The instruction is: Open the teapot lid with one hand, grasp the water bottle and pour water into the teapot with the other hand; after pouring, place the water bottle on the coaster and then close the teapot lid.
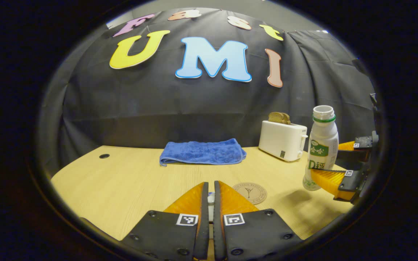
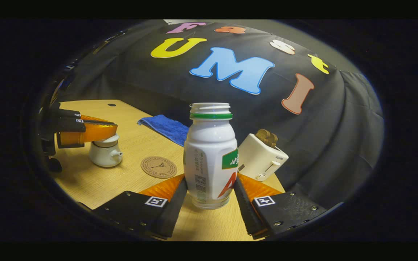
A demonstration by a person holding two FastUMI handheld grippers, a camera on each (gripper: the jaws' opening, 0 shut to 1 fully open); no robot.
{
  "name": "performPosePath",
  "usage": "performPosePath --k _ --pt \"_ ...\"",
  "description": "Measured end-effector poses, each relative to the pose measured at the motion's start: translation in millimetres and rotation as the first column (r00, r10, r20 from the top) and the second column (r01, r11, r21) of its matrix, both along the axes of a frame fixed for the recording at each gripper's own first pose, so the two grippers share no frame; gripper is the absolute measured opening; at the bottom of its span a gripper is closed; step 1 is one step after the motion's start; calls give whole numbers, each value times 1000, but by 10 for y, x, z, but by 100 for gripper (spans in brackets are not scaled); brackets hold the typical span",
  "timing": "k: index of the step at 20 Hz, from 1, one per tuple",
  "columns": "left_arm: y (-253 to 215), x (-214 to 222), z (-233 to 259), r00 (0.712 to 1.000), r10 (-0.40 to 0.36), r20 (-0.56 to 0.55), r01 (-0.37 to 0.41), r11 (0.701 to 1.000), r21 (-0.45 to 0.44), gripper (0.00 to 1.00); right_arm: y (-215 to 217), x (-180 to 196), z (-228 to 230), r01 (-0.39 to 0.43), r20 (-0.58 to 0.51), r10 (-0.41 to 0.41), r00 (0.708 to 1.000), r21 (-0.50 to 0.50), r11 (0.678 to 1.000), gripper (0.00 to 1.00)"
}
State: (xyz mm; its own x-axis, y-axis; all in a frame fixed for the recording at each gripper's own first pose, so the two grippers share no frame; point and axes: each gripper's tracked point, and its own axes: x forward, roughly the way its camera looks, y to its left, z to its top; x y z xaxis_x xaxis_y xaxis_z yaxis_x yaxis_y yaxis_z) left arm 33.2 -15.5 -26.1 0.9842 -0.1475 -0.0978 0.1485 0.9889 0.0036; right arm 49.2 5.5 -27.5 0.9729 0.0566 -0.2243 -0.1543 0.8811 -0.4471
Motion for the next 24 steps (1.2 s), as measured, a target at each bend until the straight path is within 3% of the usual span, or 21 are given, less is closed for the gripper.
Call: performPosePath --k 5,6,7,8,10,11,15,24 --pt "-23 14 -88 1000 2 -11 -2 1000 6 14 -13 -6 27 7 5 -7 1000 2 1000 72" --pt "-49 -14 -95 1000 -9 -17 9 1000 -1 26 -5 -10 33 5 4 -5 1000 5 1000 72" --pt "-72 -3 -88 1000 -16 -10 16 1000 -11 31 -10 -4 24 3 3 -3 1000 8 1000 72" --pt "-64 -23 -55 1000 -15 -4 15 1000 -19 48 -6 -8 33 2 0 -2 1000 10 1000 72" --pt "-58 -74 -17 1000 -21 1 21 999 -31 65 24 -5 57 -5 -2 5 1000 20 1000 72" --pt "-51 -107 23 1000 -27 8 27 999 -43 67 55 -10 70 -11 -6 11 1000 27 1000 72" --pt "40 -337 255 998 -36 45 39 996 -82 70 235 78 167 -35 -2 35 999 56 998 72" --pt "434 -859 774 987 6 160 -1 999 -33 70 758 255 316 -117 -6 119 993 116 986 72"
